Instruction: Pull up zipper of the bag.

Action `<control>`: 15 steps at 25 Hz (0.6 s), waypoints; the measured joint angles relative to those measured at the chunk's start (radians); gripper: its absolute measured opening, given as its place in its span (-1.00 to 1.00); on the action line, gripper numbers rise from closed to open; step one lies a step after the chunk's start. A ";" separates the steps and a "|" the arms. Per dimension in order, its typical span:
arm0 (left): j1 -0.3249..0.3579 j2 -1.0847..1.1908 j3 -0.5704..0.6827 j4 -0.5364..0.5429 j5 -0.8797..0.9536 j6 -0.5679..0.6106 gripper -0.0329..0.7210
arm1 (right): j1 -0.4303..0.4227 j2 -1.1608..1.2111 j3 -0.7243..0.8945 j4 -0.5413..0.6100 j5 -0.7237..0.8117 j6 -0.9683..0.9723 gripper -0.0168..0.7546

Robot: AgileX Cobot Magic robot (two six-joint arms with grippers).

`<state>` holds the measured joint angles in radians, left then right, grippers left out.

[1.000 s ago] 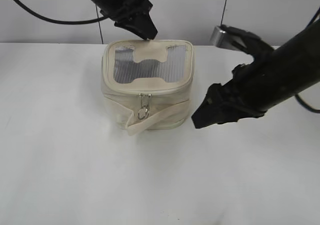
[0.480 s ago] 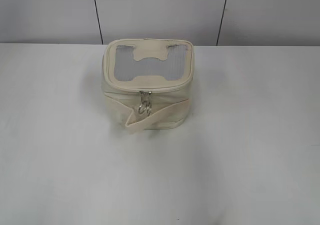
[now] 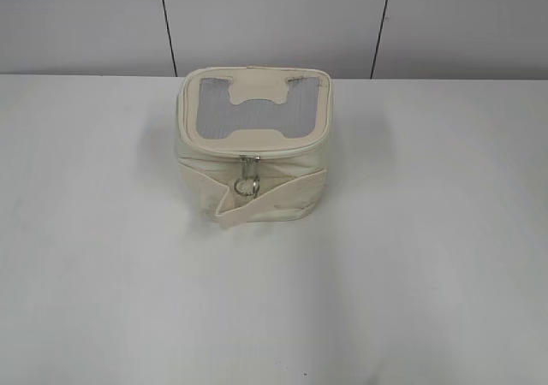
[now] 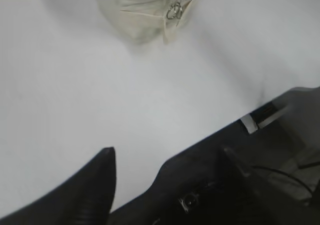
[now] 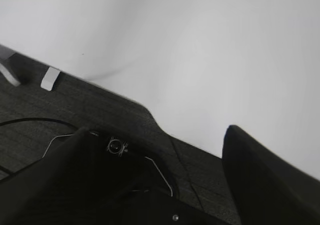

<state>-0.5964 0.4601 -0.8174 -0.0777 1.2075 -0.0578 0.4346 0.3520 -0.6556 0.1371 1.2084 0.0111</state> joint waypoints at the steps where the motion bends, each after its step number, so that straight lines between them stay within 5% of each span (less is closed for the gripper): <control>1: 0.000 -0.072 0.036 0.006 0.007 -0.011 0.35 | 0.000 -0.025 0.007 -0.019 0.001 0.006 0.66; 6: -0.001 -0.343 0.175 0.047 -0.025 -0.035 0.52 | 0.000 -0.130 0.032 -0.063 0.002 0.011 0.66; 15: -0.001 -0.467 0.278 0.114 -0.138 -0.042 0.42 | 0.000 -0.352 0.104 -0.104 0.002 0.003 0.62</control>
<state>-0.5972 -0.0069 -0.5398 0.0358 1.0691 -0.0999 0.4346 0.0004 -0.5514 0.0335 1.2105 0.0140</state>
